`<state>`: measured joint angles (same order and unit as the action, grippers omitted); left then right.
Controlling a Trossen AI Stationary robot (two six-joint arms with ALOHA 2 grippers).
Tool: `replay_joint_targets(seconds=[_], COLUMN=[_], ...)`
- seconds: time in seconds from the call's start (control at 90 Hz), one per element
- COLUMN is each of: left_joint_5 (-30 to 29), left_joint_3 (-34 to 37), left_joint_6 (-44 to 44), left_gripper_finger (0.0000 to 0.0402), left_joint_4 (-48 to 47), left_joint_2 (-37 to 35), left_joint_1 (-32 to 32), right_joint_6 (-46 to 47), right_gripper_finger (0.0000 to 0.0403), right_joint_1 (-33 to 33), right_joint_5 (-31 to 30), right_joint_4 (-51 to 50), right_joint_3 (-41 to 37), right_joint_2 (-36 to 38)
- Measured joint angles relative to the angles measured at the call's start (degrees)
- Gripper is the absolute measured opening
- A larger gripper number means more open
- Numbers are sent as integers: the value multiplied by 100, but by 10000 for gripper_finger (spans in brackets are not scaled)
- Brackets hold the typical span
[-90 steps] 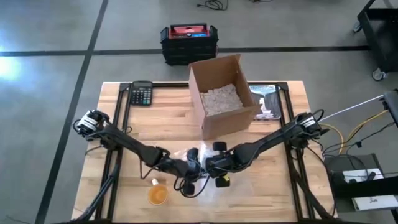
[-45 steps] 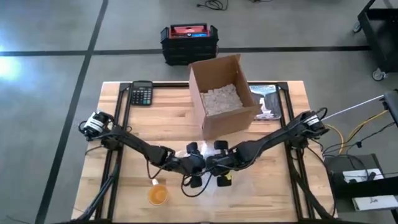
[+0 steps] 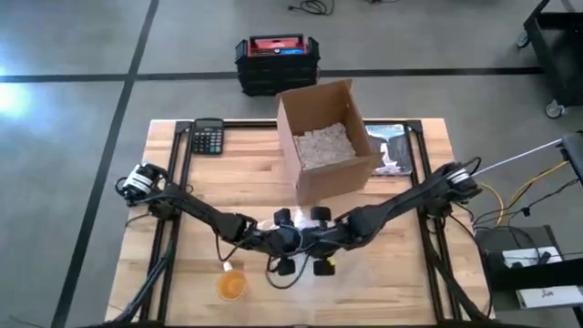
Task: Wrap mug
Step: Wrap the white cup in bubble wrap
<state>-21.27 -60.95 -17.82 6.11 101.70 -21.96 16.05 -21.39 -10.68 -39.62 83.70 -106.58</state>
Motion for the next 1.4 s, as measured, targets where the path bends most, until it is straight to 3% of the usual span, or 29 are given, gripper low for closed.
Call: replay_joint_targets(seconds=[0.244,0.478,0.578,0.822,0.933,1.189,1.4], left_joint_5=[579,1344,1608,1142,675,581,650], left_joint_3=[23,-7,15,-53,-55,-58,-56], left_joint_6=[213,-559,-569,320,465,384,383], left_gripper_finger=[6,5,1,1,1,1,1], left_joint_4=[-448,-1415,-1234,218,181,195,222], left_joint_2=[-466,-1001,-864,-298,-300,35,180], left_joint_1=[9,-228,-341,-128,24,212,250], right_joint_6=[-39,-54,-62,-99,-105,-114,-116], right_gripper_finger=[13,13,13,14,14,14,14], right_joint_1=[71,141,167,184,184,181,169], right_joint_5=[-1,37,44,42,65,83,93], right_joint_4=[-44,-54,-39,73,55,-83,-1301], right_joint_3=[2,-30,-35,-44,-46,-52,354], right_joint_2=[-460,-338,-306,-289,-280,-175,69])
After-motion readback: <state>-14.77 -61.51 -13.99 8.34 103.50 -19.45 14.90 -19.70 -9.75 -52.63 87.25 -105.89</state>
